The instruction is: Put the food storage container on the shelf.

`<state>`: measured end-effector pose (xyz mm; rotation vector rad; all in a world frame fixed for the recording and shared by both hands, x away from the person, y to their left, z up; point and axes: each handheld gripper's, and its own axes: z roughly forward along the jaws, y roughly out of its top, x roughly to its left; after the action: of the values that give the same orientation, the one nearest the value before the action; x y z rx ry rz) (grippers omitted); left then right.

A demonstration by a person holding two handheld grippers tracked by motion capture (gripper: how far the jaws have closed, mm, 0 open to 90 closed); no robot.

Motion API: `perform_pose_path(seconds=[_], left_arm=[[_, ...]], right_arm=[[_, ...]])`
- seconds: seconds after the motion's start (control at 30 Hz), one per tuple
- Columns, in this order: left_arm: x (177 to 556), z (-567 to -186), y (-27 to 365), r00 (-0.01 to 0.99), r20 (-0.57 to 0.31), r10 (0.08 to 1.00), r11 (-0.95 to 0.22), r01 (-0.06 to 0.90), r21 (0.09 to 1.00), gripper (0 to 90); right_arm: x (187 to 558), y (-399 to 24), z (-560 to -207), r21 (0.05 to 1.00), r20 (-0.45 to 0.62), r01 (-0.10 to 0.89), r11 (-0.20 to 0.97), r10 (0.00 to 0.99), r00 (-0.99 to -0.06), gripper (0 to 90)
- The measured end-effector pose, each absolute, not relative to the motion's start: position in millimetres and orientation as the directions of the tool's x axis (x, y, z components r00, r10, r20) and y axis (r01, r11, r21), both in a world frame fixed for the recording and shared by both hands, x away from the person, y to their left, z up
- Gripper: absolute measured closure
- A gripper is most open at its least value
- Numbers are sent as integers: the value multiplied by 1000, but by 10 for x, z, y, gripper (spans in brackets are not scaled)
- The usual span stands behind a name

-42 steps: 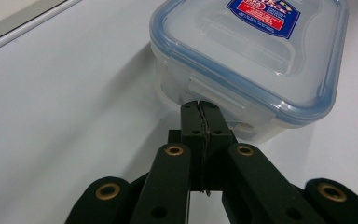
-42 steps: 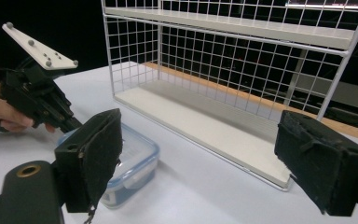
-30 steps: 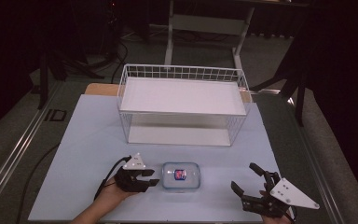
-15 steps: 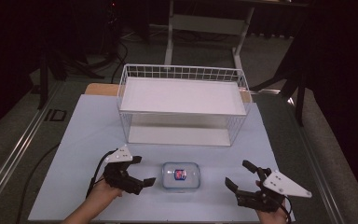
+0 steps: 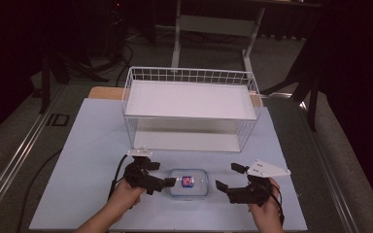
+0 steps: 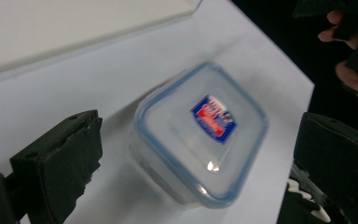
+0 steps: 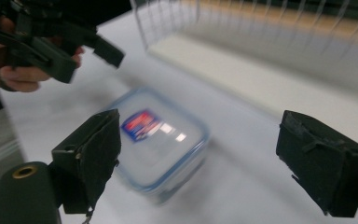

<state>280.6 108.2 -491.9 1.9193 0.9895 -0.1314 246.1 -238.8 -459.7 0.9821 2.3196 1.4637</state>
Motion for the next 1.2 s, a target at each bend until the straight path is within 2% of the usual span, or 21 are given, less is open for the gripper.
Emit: perform_pose_path(seconds=[0.07,0.13,0.27,0.33,0.47,0.53,0.6,0.73,0.83,0.97,1.07,1.17,1.2], left_arm=[[2823,-4958,1068,648,-487,585,-221,705,674,21],[2866,-5071,1031,590,-542,598,-192,762,618,21],[2901,-5193,997,537,-579,613,-190,812,551,22],[2912,-5229,1005,518,-605,604,-180,829,530,41],[2931,-5267,1032,473,-651,594,-142,858,493,93],[2944,-5306,1067,446,-691,569,-118,876,468,150],[2945,-5328,1074,438,-706,557,-119,883,453,162],[2941,-5389,1092,409,-731,547,-113,900,420,289],[2934,-5413,1095,403,-742,536,-106,904,414,336],[2925,-5423,1077,398,-760,515,-109,909,402,358],[2906,-5387,1062,401,-742,537,-106,905,413,388],[2867,-5317,1056,414,-717,561,-99,893,439,472],[2858,-5299,1047,423,-706,568,-110,889,445,474]], right_arm=[[2501,-2357,-4625,848,190,453,276,639,-745,147],[2641,-2277,-4764,760,334,595,263,626,-704,146],[2767,-2168,-4972,653,427,717,244,662,-615,132],[2827,-2144,-5054,590,520,781,206,642,-563,135],[2887,-2116,-5119,525,582,833,174,640,-501,164],[2942,-2117,-5174,463,648,876,134,623,-438,224],[2956,-2112,-5193,442,664,888,127,619,-419,251],[2957,-2095,-5217,399,689,909,120,614,-383,321],[2945,-2072,-5251,362,707,923,129,608,-361,374],[2924,-2057,-5266,354,712,927,123,607,-352,389],[2921,-2067,-5273,345,720,932,107,606,-337,399],[2907,-2056,-5257,345,715,933,101,616,-331,401],[2901,-2055,-5251,350,710,931,107,617,-338,406]])
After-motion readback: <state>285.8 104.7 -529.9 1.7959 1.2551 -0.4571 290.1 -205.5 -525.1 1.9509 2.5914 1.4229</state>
